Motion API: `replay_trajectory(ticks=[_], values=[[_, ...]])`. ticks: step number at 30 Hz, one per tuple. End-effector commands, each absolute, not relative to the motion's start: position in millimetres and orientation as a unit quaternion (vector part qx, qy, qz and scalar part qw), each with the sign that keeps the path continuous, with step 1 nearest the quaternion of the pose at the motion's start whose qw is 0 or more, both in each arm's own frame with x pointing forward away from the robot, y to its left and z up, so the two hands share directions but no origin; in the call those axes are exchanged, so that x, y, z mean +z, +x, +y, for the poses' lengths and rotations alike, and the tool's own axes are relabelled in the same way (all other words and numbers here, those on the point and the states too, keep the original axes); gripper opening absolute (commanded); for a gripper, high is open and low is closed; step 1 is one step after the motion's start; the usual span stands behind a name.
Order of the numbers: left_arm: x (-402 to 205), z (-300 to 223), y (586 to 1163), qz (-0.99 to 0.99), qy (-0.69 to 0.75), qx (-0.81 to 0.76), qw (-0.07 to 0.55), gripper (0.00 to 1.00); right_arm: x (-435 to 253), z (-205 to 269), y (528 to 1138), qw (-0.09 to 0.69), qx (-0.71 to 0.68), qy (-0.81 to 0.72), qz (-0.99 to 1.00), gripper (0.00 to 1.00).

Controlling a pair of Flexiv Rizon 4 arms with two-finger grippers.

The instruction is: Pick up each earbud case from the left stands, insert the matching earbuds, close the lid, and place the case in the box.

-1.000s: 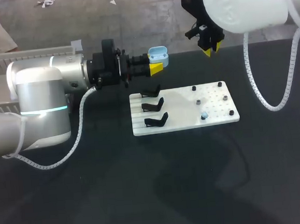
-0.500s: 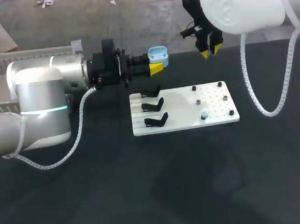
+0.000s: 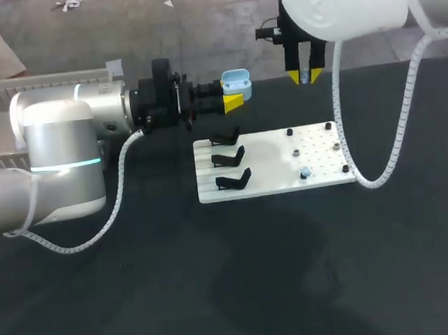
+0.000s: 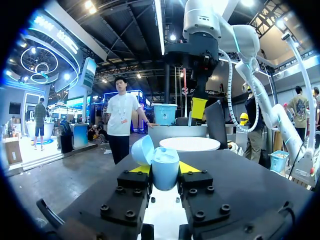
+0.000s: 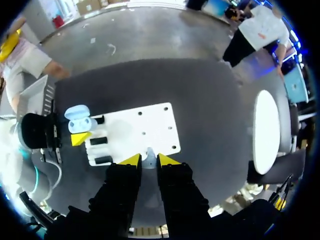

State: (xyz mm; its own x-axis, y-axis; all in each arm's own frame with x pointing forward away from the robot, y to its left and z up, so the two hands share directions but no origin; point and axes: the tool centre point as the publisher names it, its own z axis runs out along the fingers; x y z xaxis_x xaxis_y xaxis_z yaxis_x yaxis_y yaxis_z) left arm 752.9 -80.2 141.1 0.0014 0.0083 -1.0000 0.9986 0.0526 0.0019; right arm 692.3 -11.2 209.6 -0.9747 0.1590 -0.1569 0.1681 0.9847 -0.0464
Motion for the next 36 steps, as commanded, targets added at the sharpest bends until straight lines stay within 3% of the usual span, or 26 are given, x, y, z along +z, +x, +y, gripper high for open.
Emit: replay_trajectory(ticks=[1,19,36], values=[[140.5,-80.3,752.4,0.514,0.488,-0.483,0.514,0.00,206.9,-2.3,694.7,0.072,-0.004,0.262,0.962,0.00],[140.5,-80.3,752.4,0.514,0.488,-0.483,0.514,0.00,207.4,-0.5,695.1,0.074,-0.010,0.257,0.964,0.00],[140.5,-80.3,752.4,0.514,0.488,-0.483,0.514,0.00,211.8,48.2,726.5,0.073,-0.011,0.253,0.965,0.00]])
